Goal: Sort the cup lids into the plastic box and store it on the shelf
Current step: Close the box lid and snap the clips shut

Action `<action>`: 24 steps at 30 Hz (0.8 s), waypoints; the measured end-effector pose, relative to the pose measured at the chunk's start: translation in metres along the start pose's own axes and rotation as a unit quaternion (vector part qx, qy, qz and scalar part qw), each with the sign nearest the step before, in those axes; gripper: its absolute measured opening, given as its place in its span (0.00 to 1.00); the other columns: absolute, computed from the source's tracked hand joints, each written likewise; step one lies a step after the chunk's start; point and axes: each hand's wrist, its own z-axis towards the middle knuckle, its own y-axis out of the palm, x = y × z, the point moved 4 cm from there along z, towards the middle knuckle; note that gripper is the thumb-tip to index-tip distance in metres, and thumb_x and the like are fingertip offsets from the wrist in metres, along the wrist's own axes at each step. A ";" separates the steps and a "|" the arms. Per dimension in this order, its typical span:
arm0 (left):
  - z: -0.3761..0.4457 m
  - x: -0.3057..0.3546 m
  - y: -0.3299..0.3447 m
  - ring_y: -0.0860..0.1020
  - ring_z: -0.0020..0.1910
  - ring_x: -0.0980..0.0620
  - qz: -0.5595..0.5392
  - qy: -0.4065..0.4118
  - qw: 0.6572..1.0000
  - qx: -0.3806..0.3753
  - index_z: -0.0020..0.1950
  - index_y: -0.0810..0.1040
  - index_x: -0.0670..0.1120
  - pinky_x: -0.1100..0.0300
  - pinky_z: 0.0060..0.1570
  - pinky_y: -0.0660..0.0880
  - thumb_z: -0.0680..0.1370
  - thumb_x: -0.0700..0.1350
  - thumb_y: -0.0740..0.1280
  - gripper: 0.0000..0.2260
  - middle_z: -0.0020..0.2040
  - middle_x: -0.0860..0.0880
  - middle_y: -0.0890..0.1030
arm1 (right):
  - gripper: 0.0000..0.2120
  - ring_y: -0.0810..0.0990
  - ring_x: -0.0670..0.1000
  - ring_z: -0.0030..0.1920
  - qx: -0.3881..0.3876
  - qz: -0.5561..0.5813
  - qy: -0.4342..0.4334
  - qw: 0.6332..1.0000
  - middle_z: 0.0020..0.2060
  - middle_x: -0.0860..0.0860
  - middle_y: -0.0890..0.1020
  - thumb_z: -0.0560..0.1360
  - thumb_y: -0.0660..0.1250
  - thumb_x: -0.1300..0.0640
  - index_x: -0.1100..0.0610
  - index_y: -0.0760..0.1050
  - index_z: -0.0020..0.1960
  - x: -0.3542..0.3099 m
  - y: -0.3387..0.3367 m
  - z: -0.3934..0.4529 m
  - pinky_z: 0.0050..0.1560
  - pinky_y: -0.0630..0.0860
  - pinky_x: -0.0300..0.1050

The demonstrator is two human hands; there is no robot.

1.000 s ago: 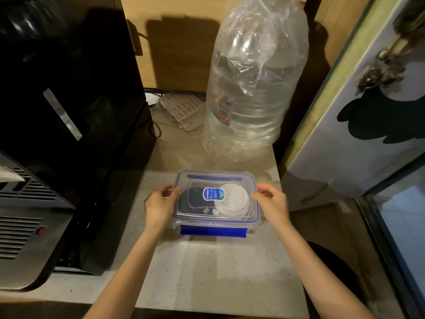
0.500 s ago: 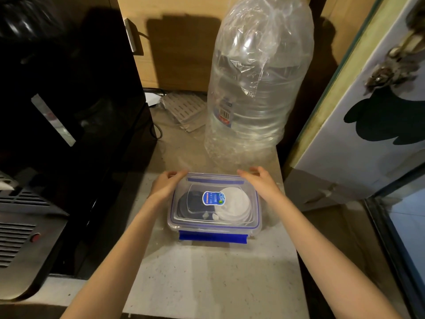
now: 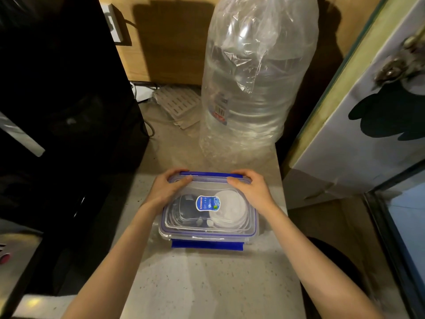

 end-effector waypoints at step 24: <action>-0.107 0.009 0.027 0.78 0.55 0.50 0.370 0.373 0.850 0.029 0.49 0.83 0.46 0.58 0.57 0.73 0.72 0.54 0.63 0.16 0.53 0.47 0.83 | 0.15 0.78 0.53 0.54 -0.003 -0.337 -0.309 0.889 0.52 0.54 0.82 0.74 0.59 0.49 0.56 0.79 0.53 -0.027 0.007 -0.090 0.56 0.70 0.42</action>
